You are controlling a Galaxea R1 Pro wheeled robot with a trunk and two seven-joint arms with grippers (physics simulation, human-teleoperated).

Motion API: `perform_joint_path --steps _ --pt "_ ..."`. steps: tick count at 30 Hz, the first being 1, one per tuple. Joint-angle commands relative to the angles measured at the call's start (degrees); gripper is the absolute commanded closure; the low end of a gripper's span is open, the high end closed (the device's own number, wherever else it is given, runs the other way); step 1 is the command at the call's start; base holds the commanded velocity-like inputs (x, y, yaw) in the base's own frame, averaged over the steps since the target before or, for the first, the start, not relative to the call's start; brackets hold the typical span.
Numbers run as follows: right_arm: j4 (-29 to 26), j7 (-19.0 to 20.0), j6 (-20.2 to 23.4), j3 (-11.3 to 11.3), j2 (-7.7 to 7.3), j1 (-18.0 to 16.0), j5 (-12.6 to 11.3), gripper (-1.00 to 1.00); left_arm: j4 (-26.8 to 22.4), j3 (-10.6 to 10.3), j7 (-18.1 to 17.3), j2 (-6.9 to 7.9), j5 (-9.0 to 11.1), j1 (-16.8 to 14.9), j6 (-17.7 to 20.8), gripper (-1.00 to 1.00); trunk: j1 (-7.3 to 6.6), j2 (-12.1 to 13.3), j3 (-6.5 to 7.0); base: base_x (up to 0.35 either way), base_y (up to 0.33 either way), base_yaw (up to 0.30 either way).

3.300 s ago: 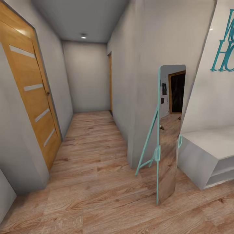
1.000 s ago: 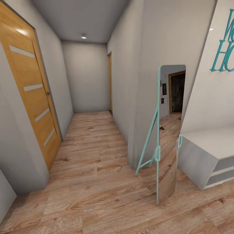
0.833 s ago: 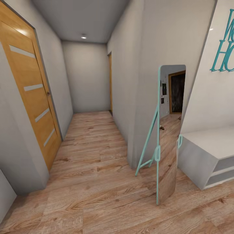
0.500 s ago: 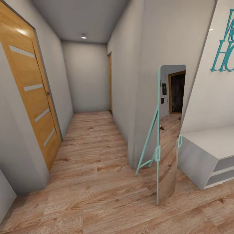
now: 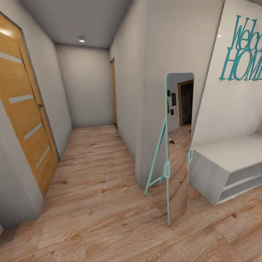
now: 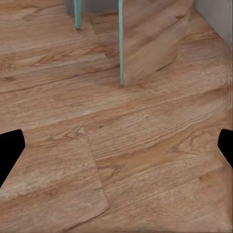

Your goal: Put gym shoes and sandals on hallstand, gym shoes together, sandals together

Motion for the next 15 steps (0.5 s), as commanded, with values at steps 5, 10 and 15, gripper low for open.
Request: perform_joint_path --steps 5,10,15 --pt "0.05 -0.06 -0.18 -0.04 0.01 -0.05 -0.03 -1.0 -0.01 -0.01 -0.07 0.0 -0.01 0.03 -0.18 -1.0 0.0 -0.03 -0.06 0.0 0.0 -0.266" --pt "0.05 -0.05 -0.18 -0.61 0.01 -0.05 -0.03 -1.0 -0.08 -0.16 -0.07 -0.02 -0.23 0.06 -0.19 -1.0 0.0 -0.03 -0.1 -0.075 -0.053 -0.27" --pt "0.05 -0.02 -0.18 -1.71 0.01 -0.05 -0.03 -1.0 -0.22 -0.29 -0.07 -0.03 -0.37 0.17 -0.19 -1.0 0.0 -0.03 -0.33 -0.197 -0.142 -0.25"
